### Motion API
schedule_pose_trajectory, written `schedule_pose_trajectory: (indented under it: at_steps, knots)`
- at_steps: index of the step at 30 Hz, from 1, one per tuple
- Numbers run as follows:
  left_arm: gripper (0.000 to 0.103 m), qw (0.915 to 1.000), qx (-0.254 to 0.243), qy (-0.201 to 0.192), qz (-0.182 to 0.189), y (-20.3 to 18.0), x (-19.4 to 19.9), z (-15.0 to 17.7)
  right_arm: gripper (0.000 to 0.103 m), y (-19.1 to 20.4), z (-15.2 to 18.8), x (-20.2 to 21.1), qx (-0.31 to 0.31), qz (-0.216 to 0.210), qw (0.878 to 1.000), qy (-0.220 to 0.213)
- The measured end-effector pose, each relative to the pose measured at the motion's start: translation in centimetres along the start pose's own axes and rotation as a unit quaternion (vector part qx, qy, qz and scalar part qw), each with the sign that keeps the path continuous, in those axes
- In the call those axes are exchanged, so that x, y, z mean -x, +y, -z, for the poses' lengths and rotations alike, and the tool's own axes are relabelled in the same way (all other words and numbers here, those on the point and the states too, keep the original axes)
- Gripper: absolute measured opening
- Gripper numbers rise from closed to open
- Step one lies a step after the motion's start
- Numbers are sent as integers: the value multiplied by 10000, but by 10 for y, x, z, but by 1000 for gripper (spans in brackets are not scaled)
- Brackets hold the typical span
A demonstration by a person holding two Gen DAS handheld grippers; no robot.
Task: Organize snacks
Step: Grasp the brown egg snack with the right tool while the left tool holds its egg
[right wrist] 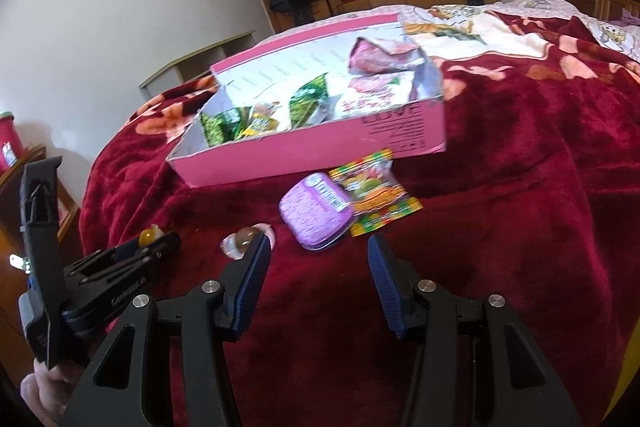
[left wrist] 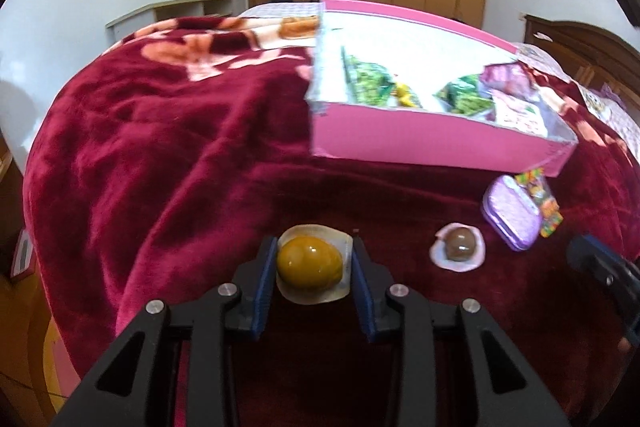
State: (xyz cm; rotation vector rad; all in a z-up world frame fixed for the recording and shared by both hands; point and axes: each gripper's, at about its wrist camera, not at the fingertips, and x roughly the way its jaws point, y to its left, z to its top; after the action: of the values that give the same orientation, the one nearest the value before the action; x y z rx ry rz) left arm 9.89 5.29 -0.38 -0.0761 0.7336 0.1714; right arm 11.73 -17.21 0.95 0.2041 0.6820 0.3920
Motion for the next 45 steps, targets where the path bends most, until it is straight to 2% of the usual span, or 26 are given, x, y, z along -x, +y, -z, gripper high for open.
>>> schedule_pose_trajectory:
  at_steps: [4, 11, 19, 31, 34, 38, 45]
  knots:
    - [37, 9998, 197, 24, 101, 12, -4, 1, 52, 15, 1, -10, 120, -183, 9996, 177]
    - [37, 9995, 227, -28, 204, 15, -5, 5, 52, 45, -1, -42, 375, -363, 9972, 531]
    - [37, 9989, 311, -33, 349, 19, -6, 6, 52, 49, 0, -75, 407, -29, 9964, 749]
    - [37, 9984, 355, -17, 430, 20, -8, 8, 52, 54, 4, -91, 533, 297, 9959, 669]
    - [37, 9985, 351, -19, 419, 21, -8, 8, 45, 55, 5, -89, 574, 391, 9958, 600]
    - [37, 9983, 384, -3, 440, 21, -7, 8, 33, 53, 6, -88, 551, 295, 9965, 556]
    - [37, 9974, 444, -9, 561, 21, 0, 5, 31, 46, 7, -80, 421, -19, 9979, 489]
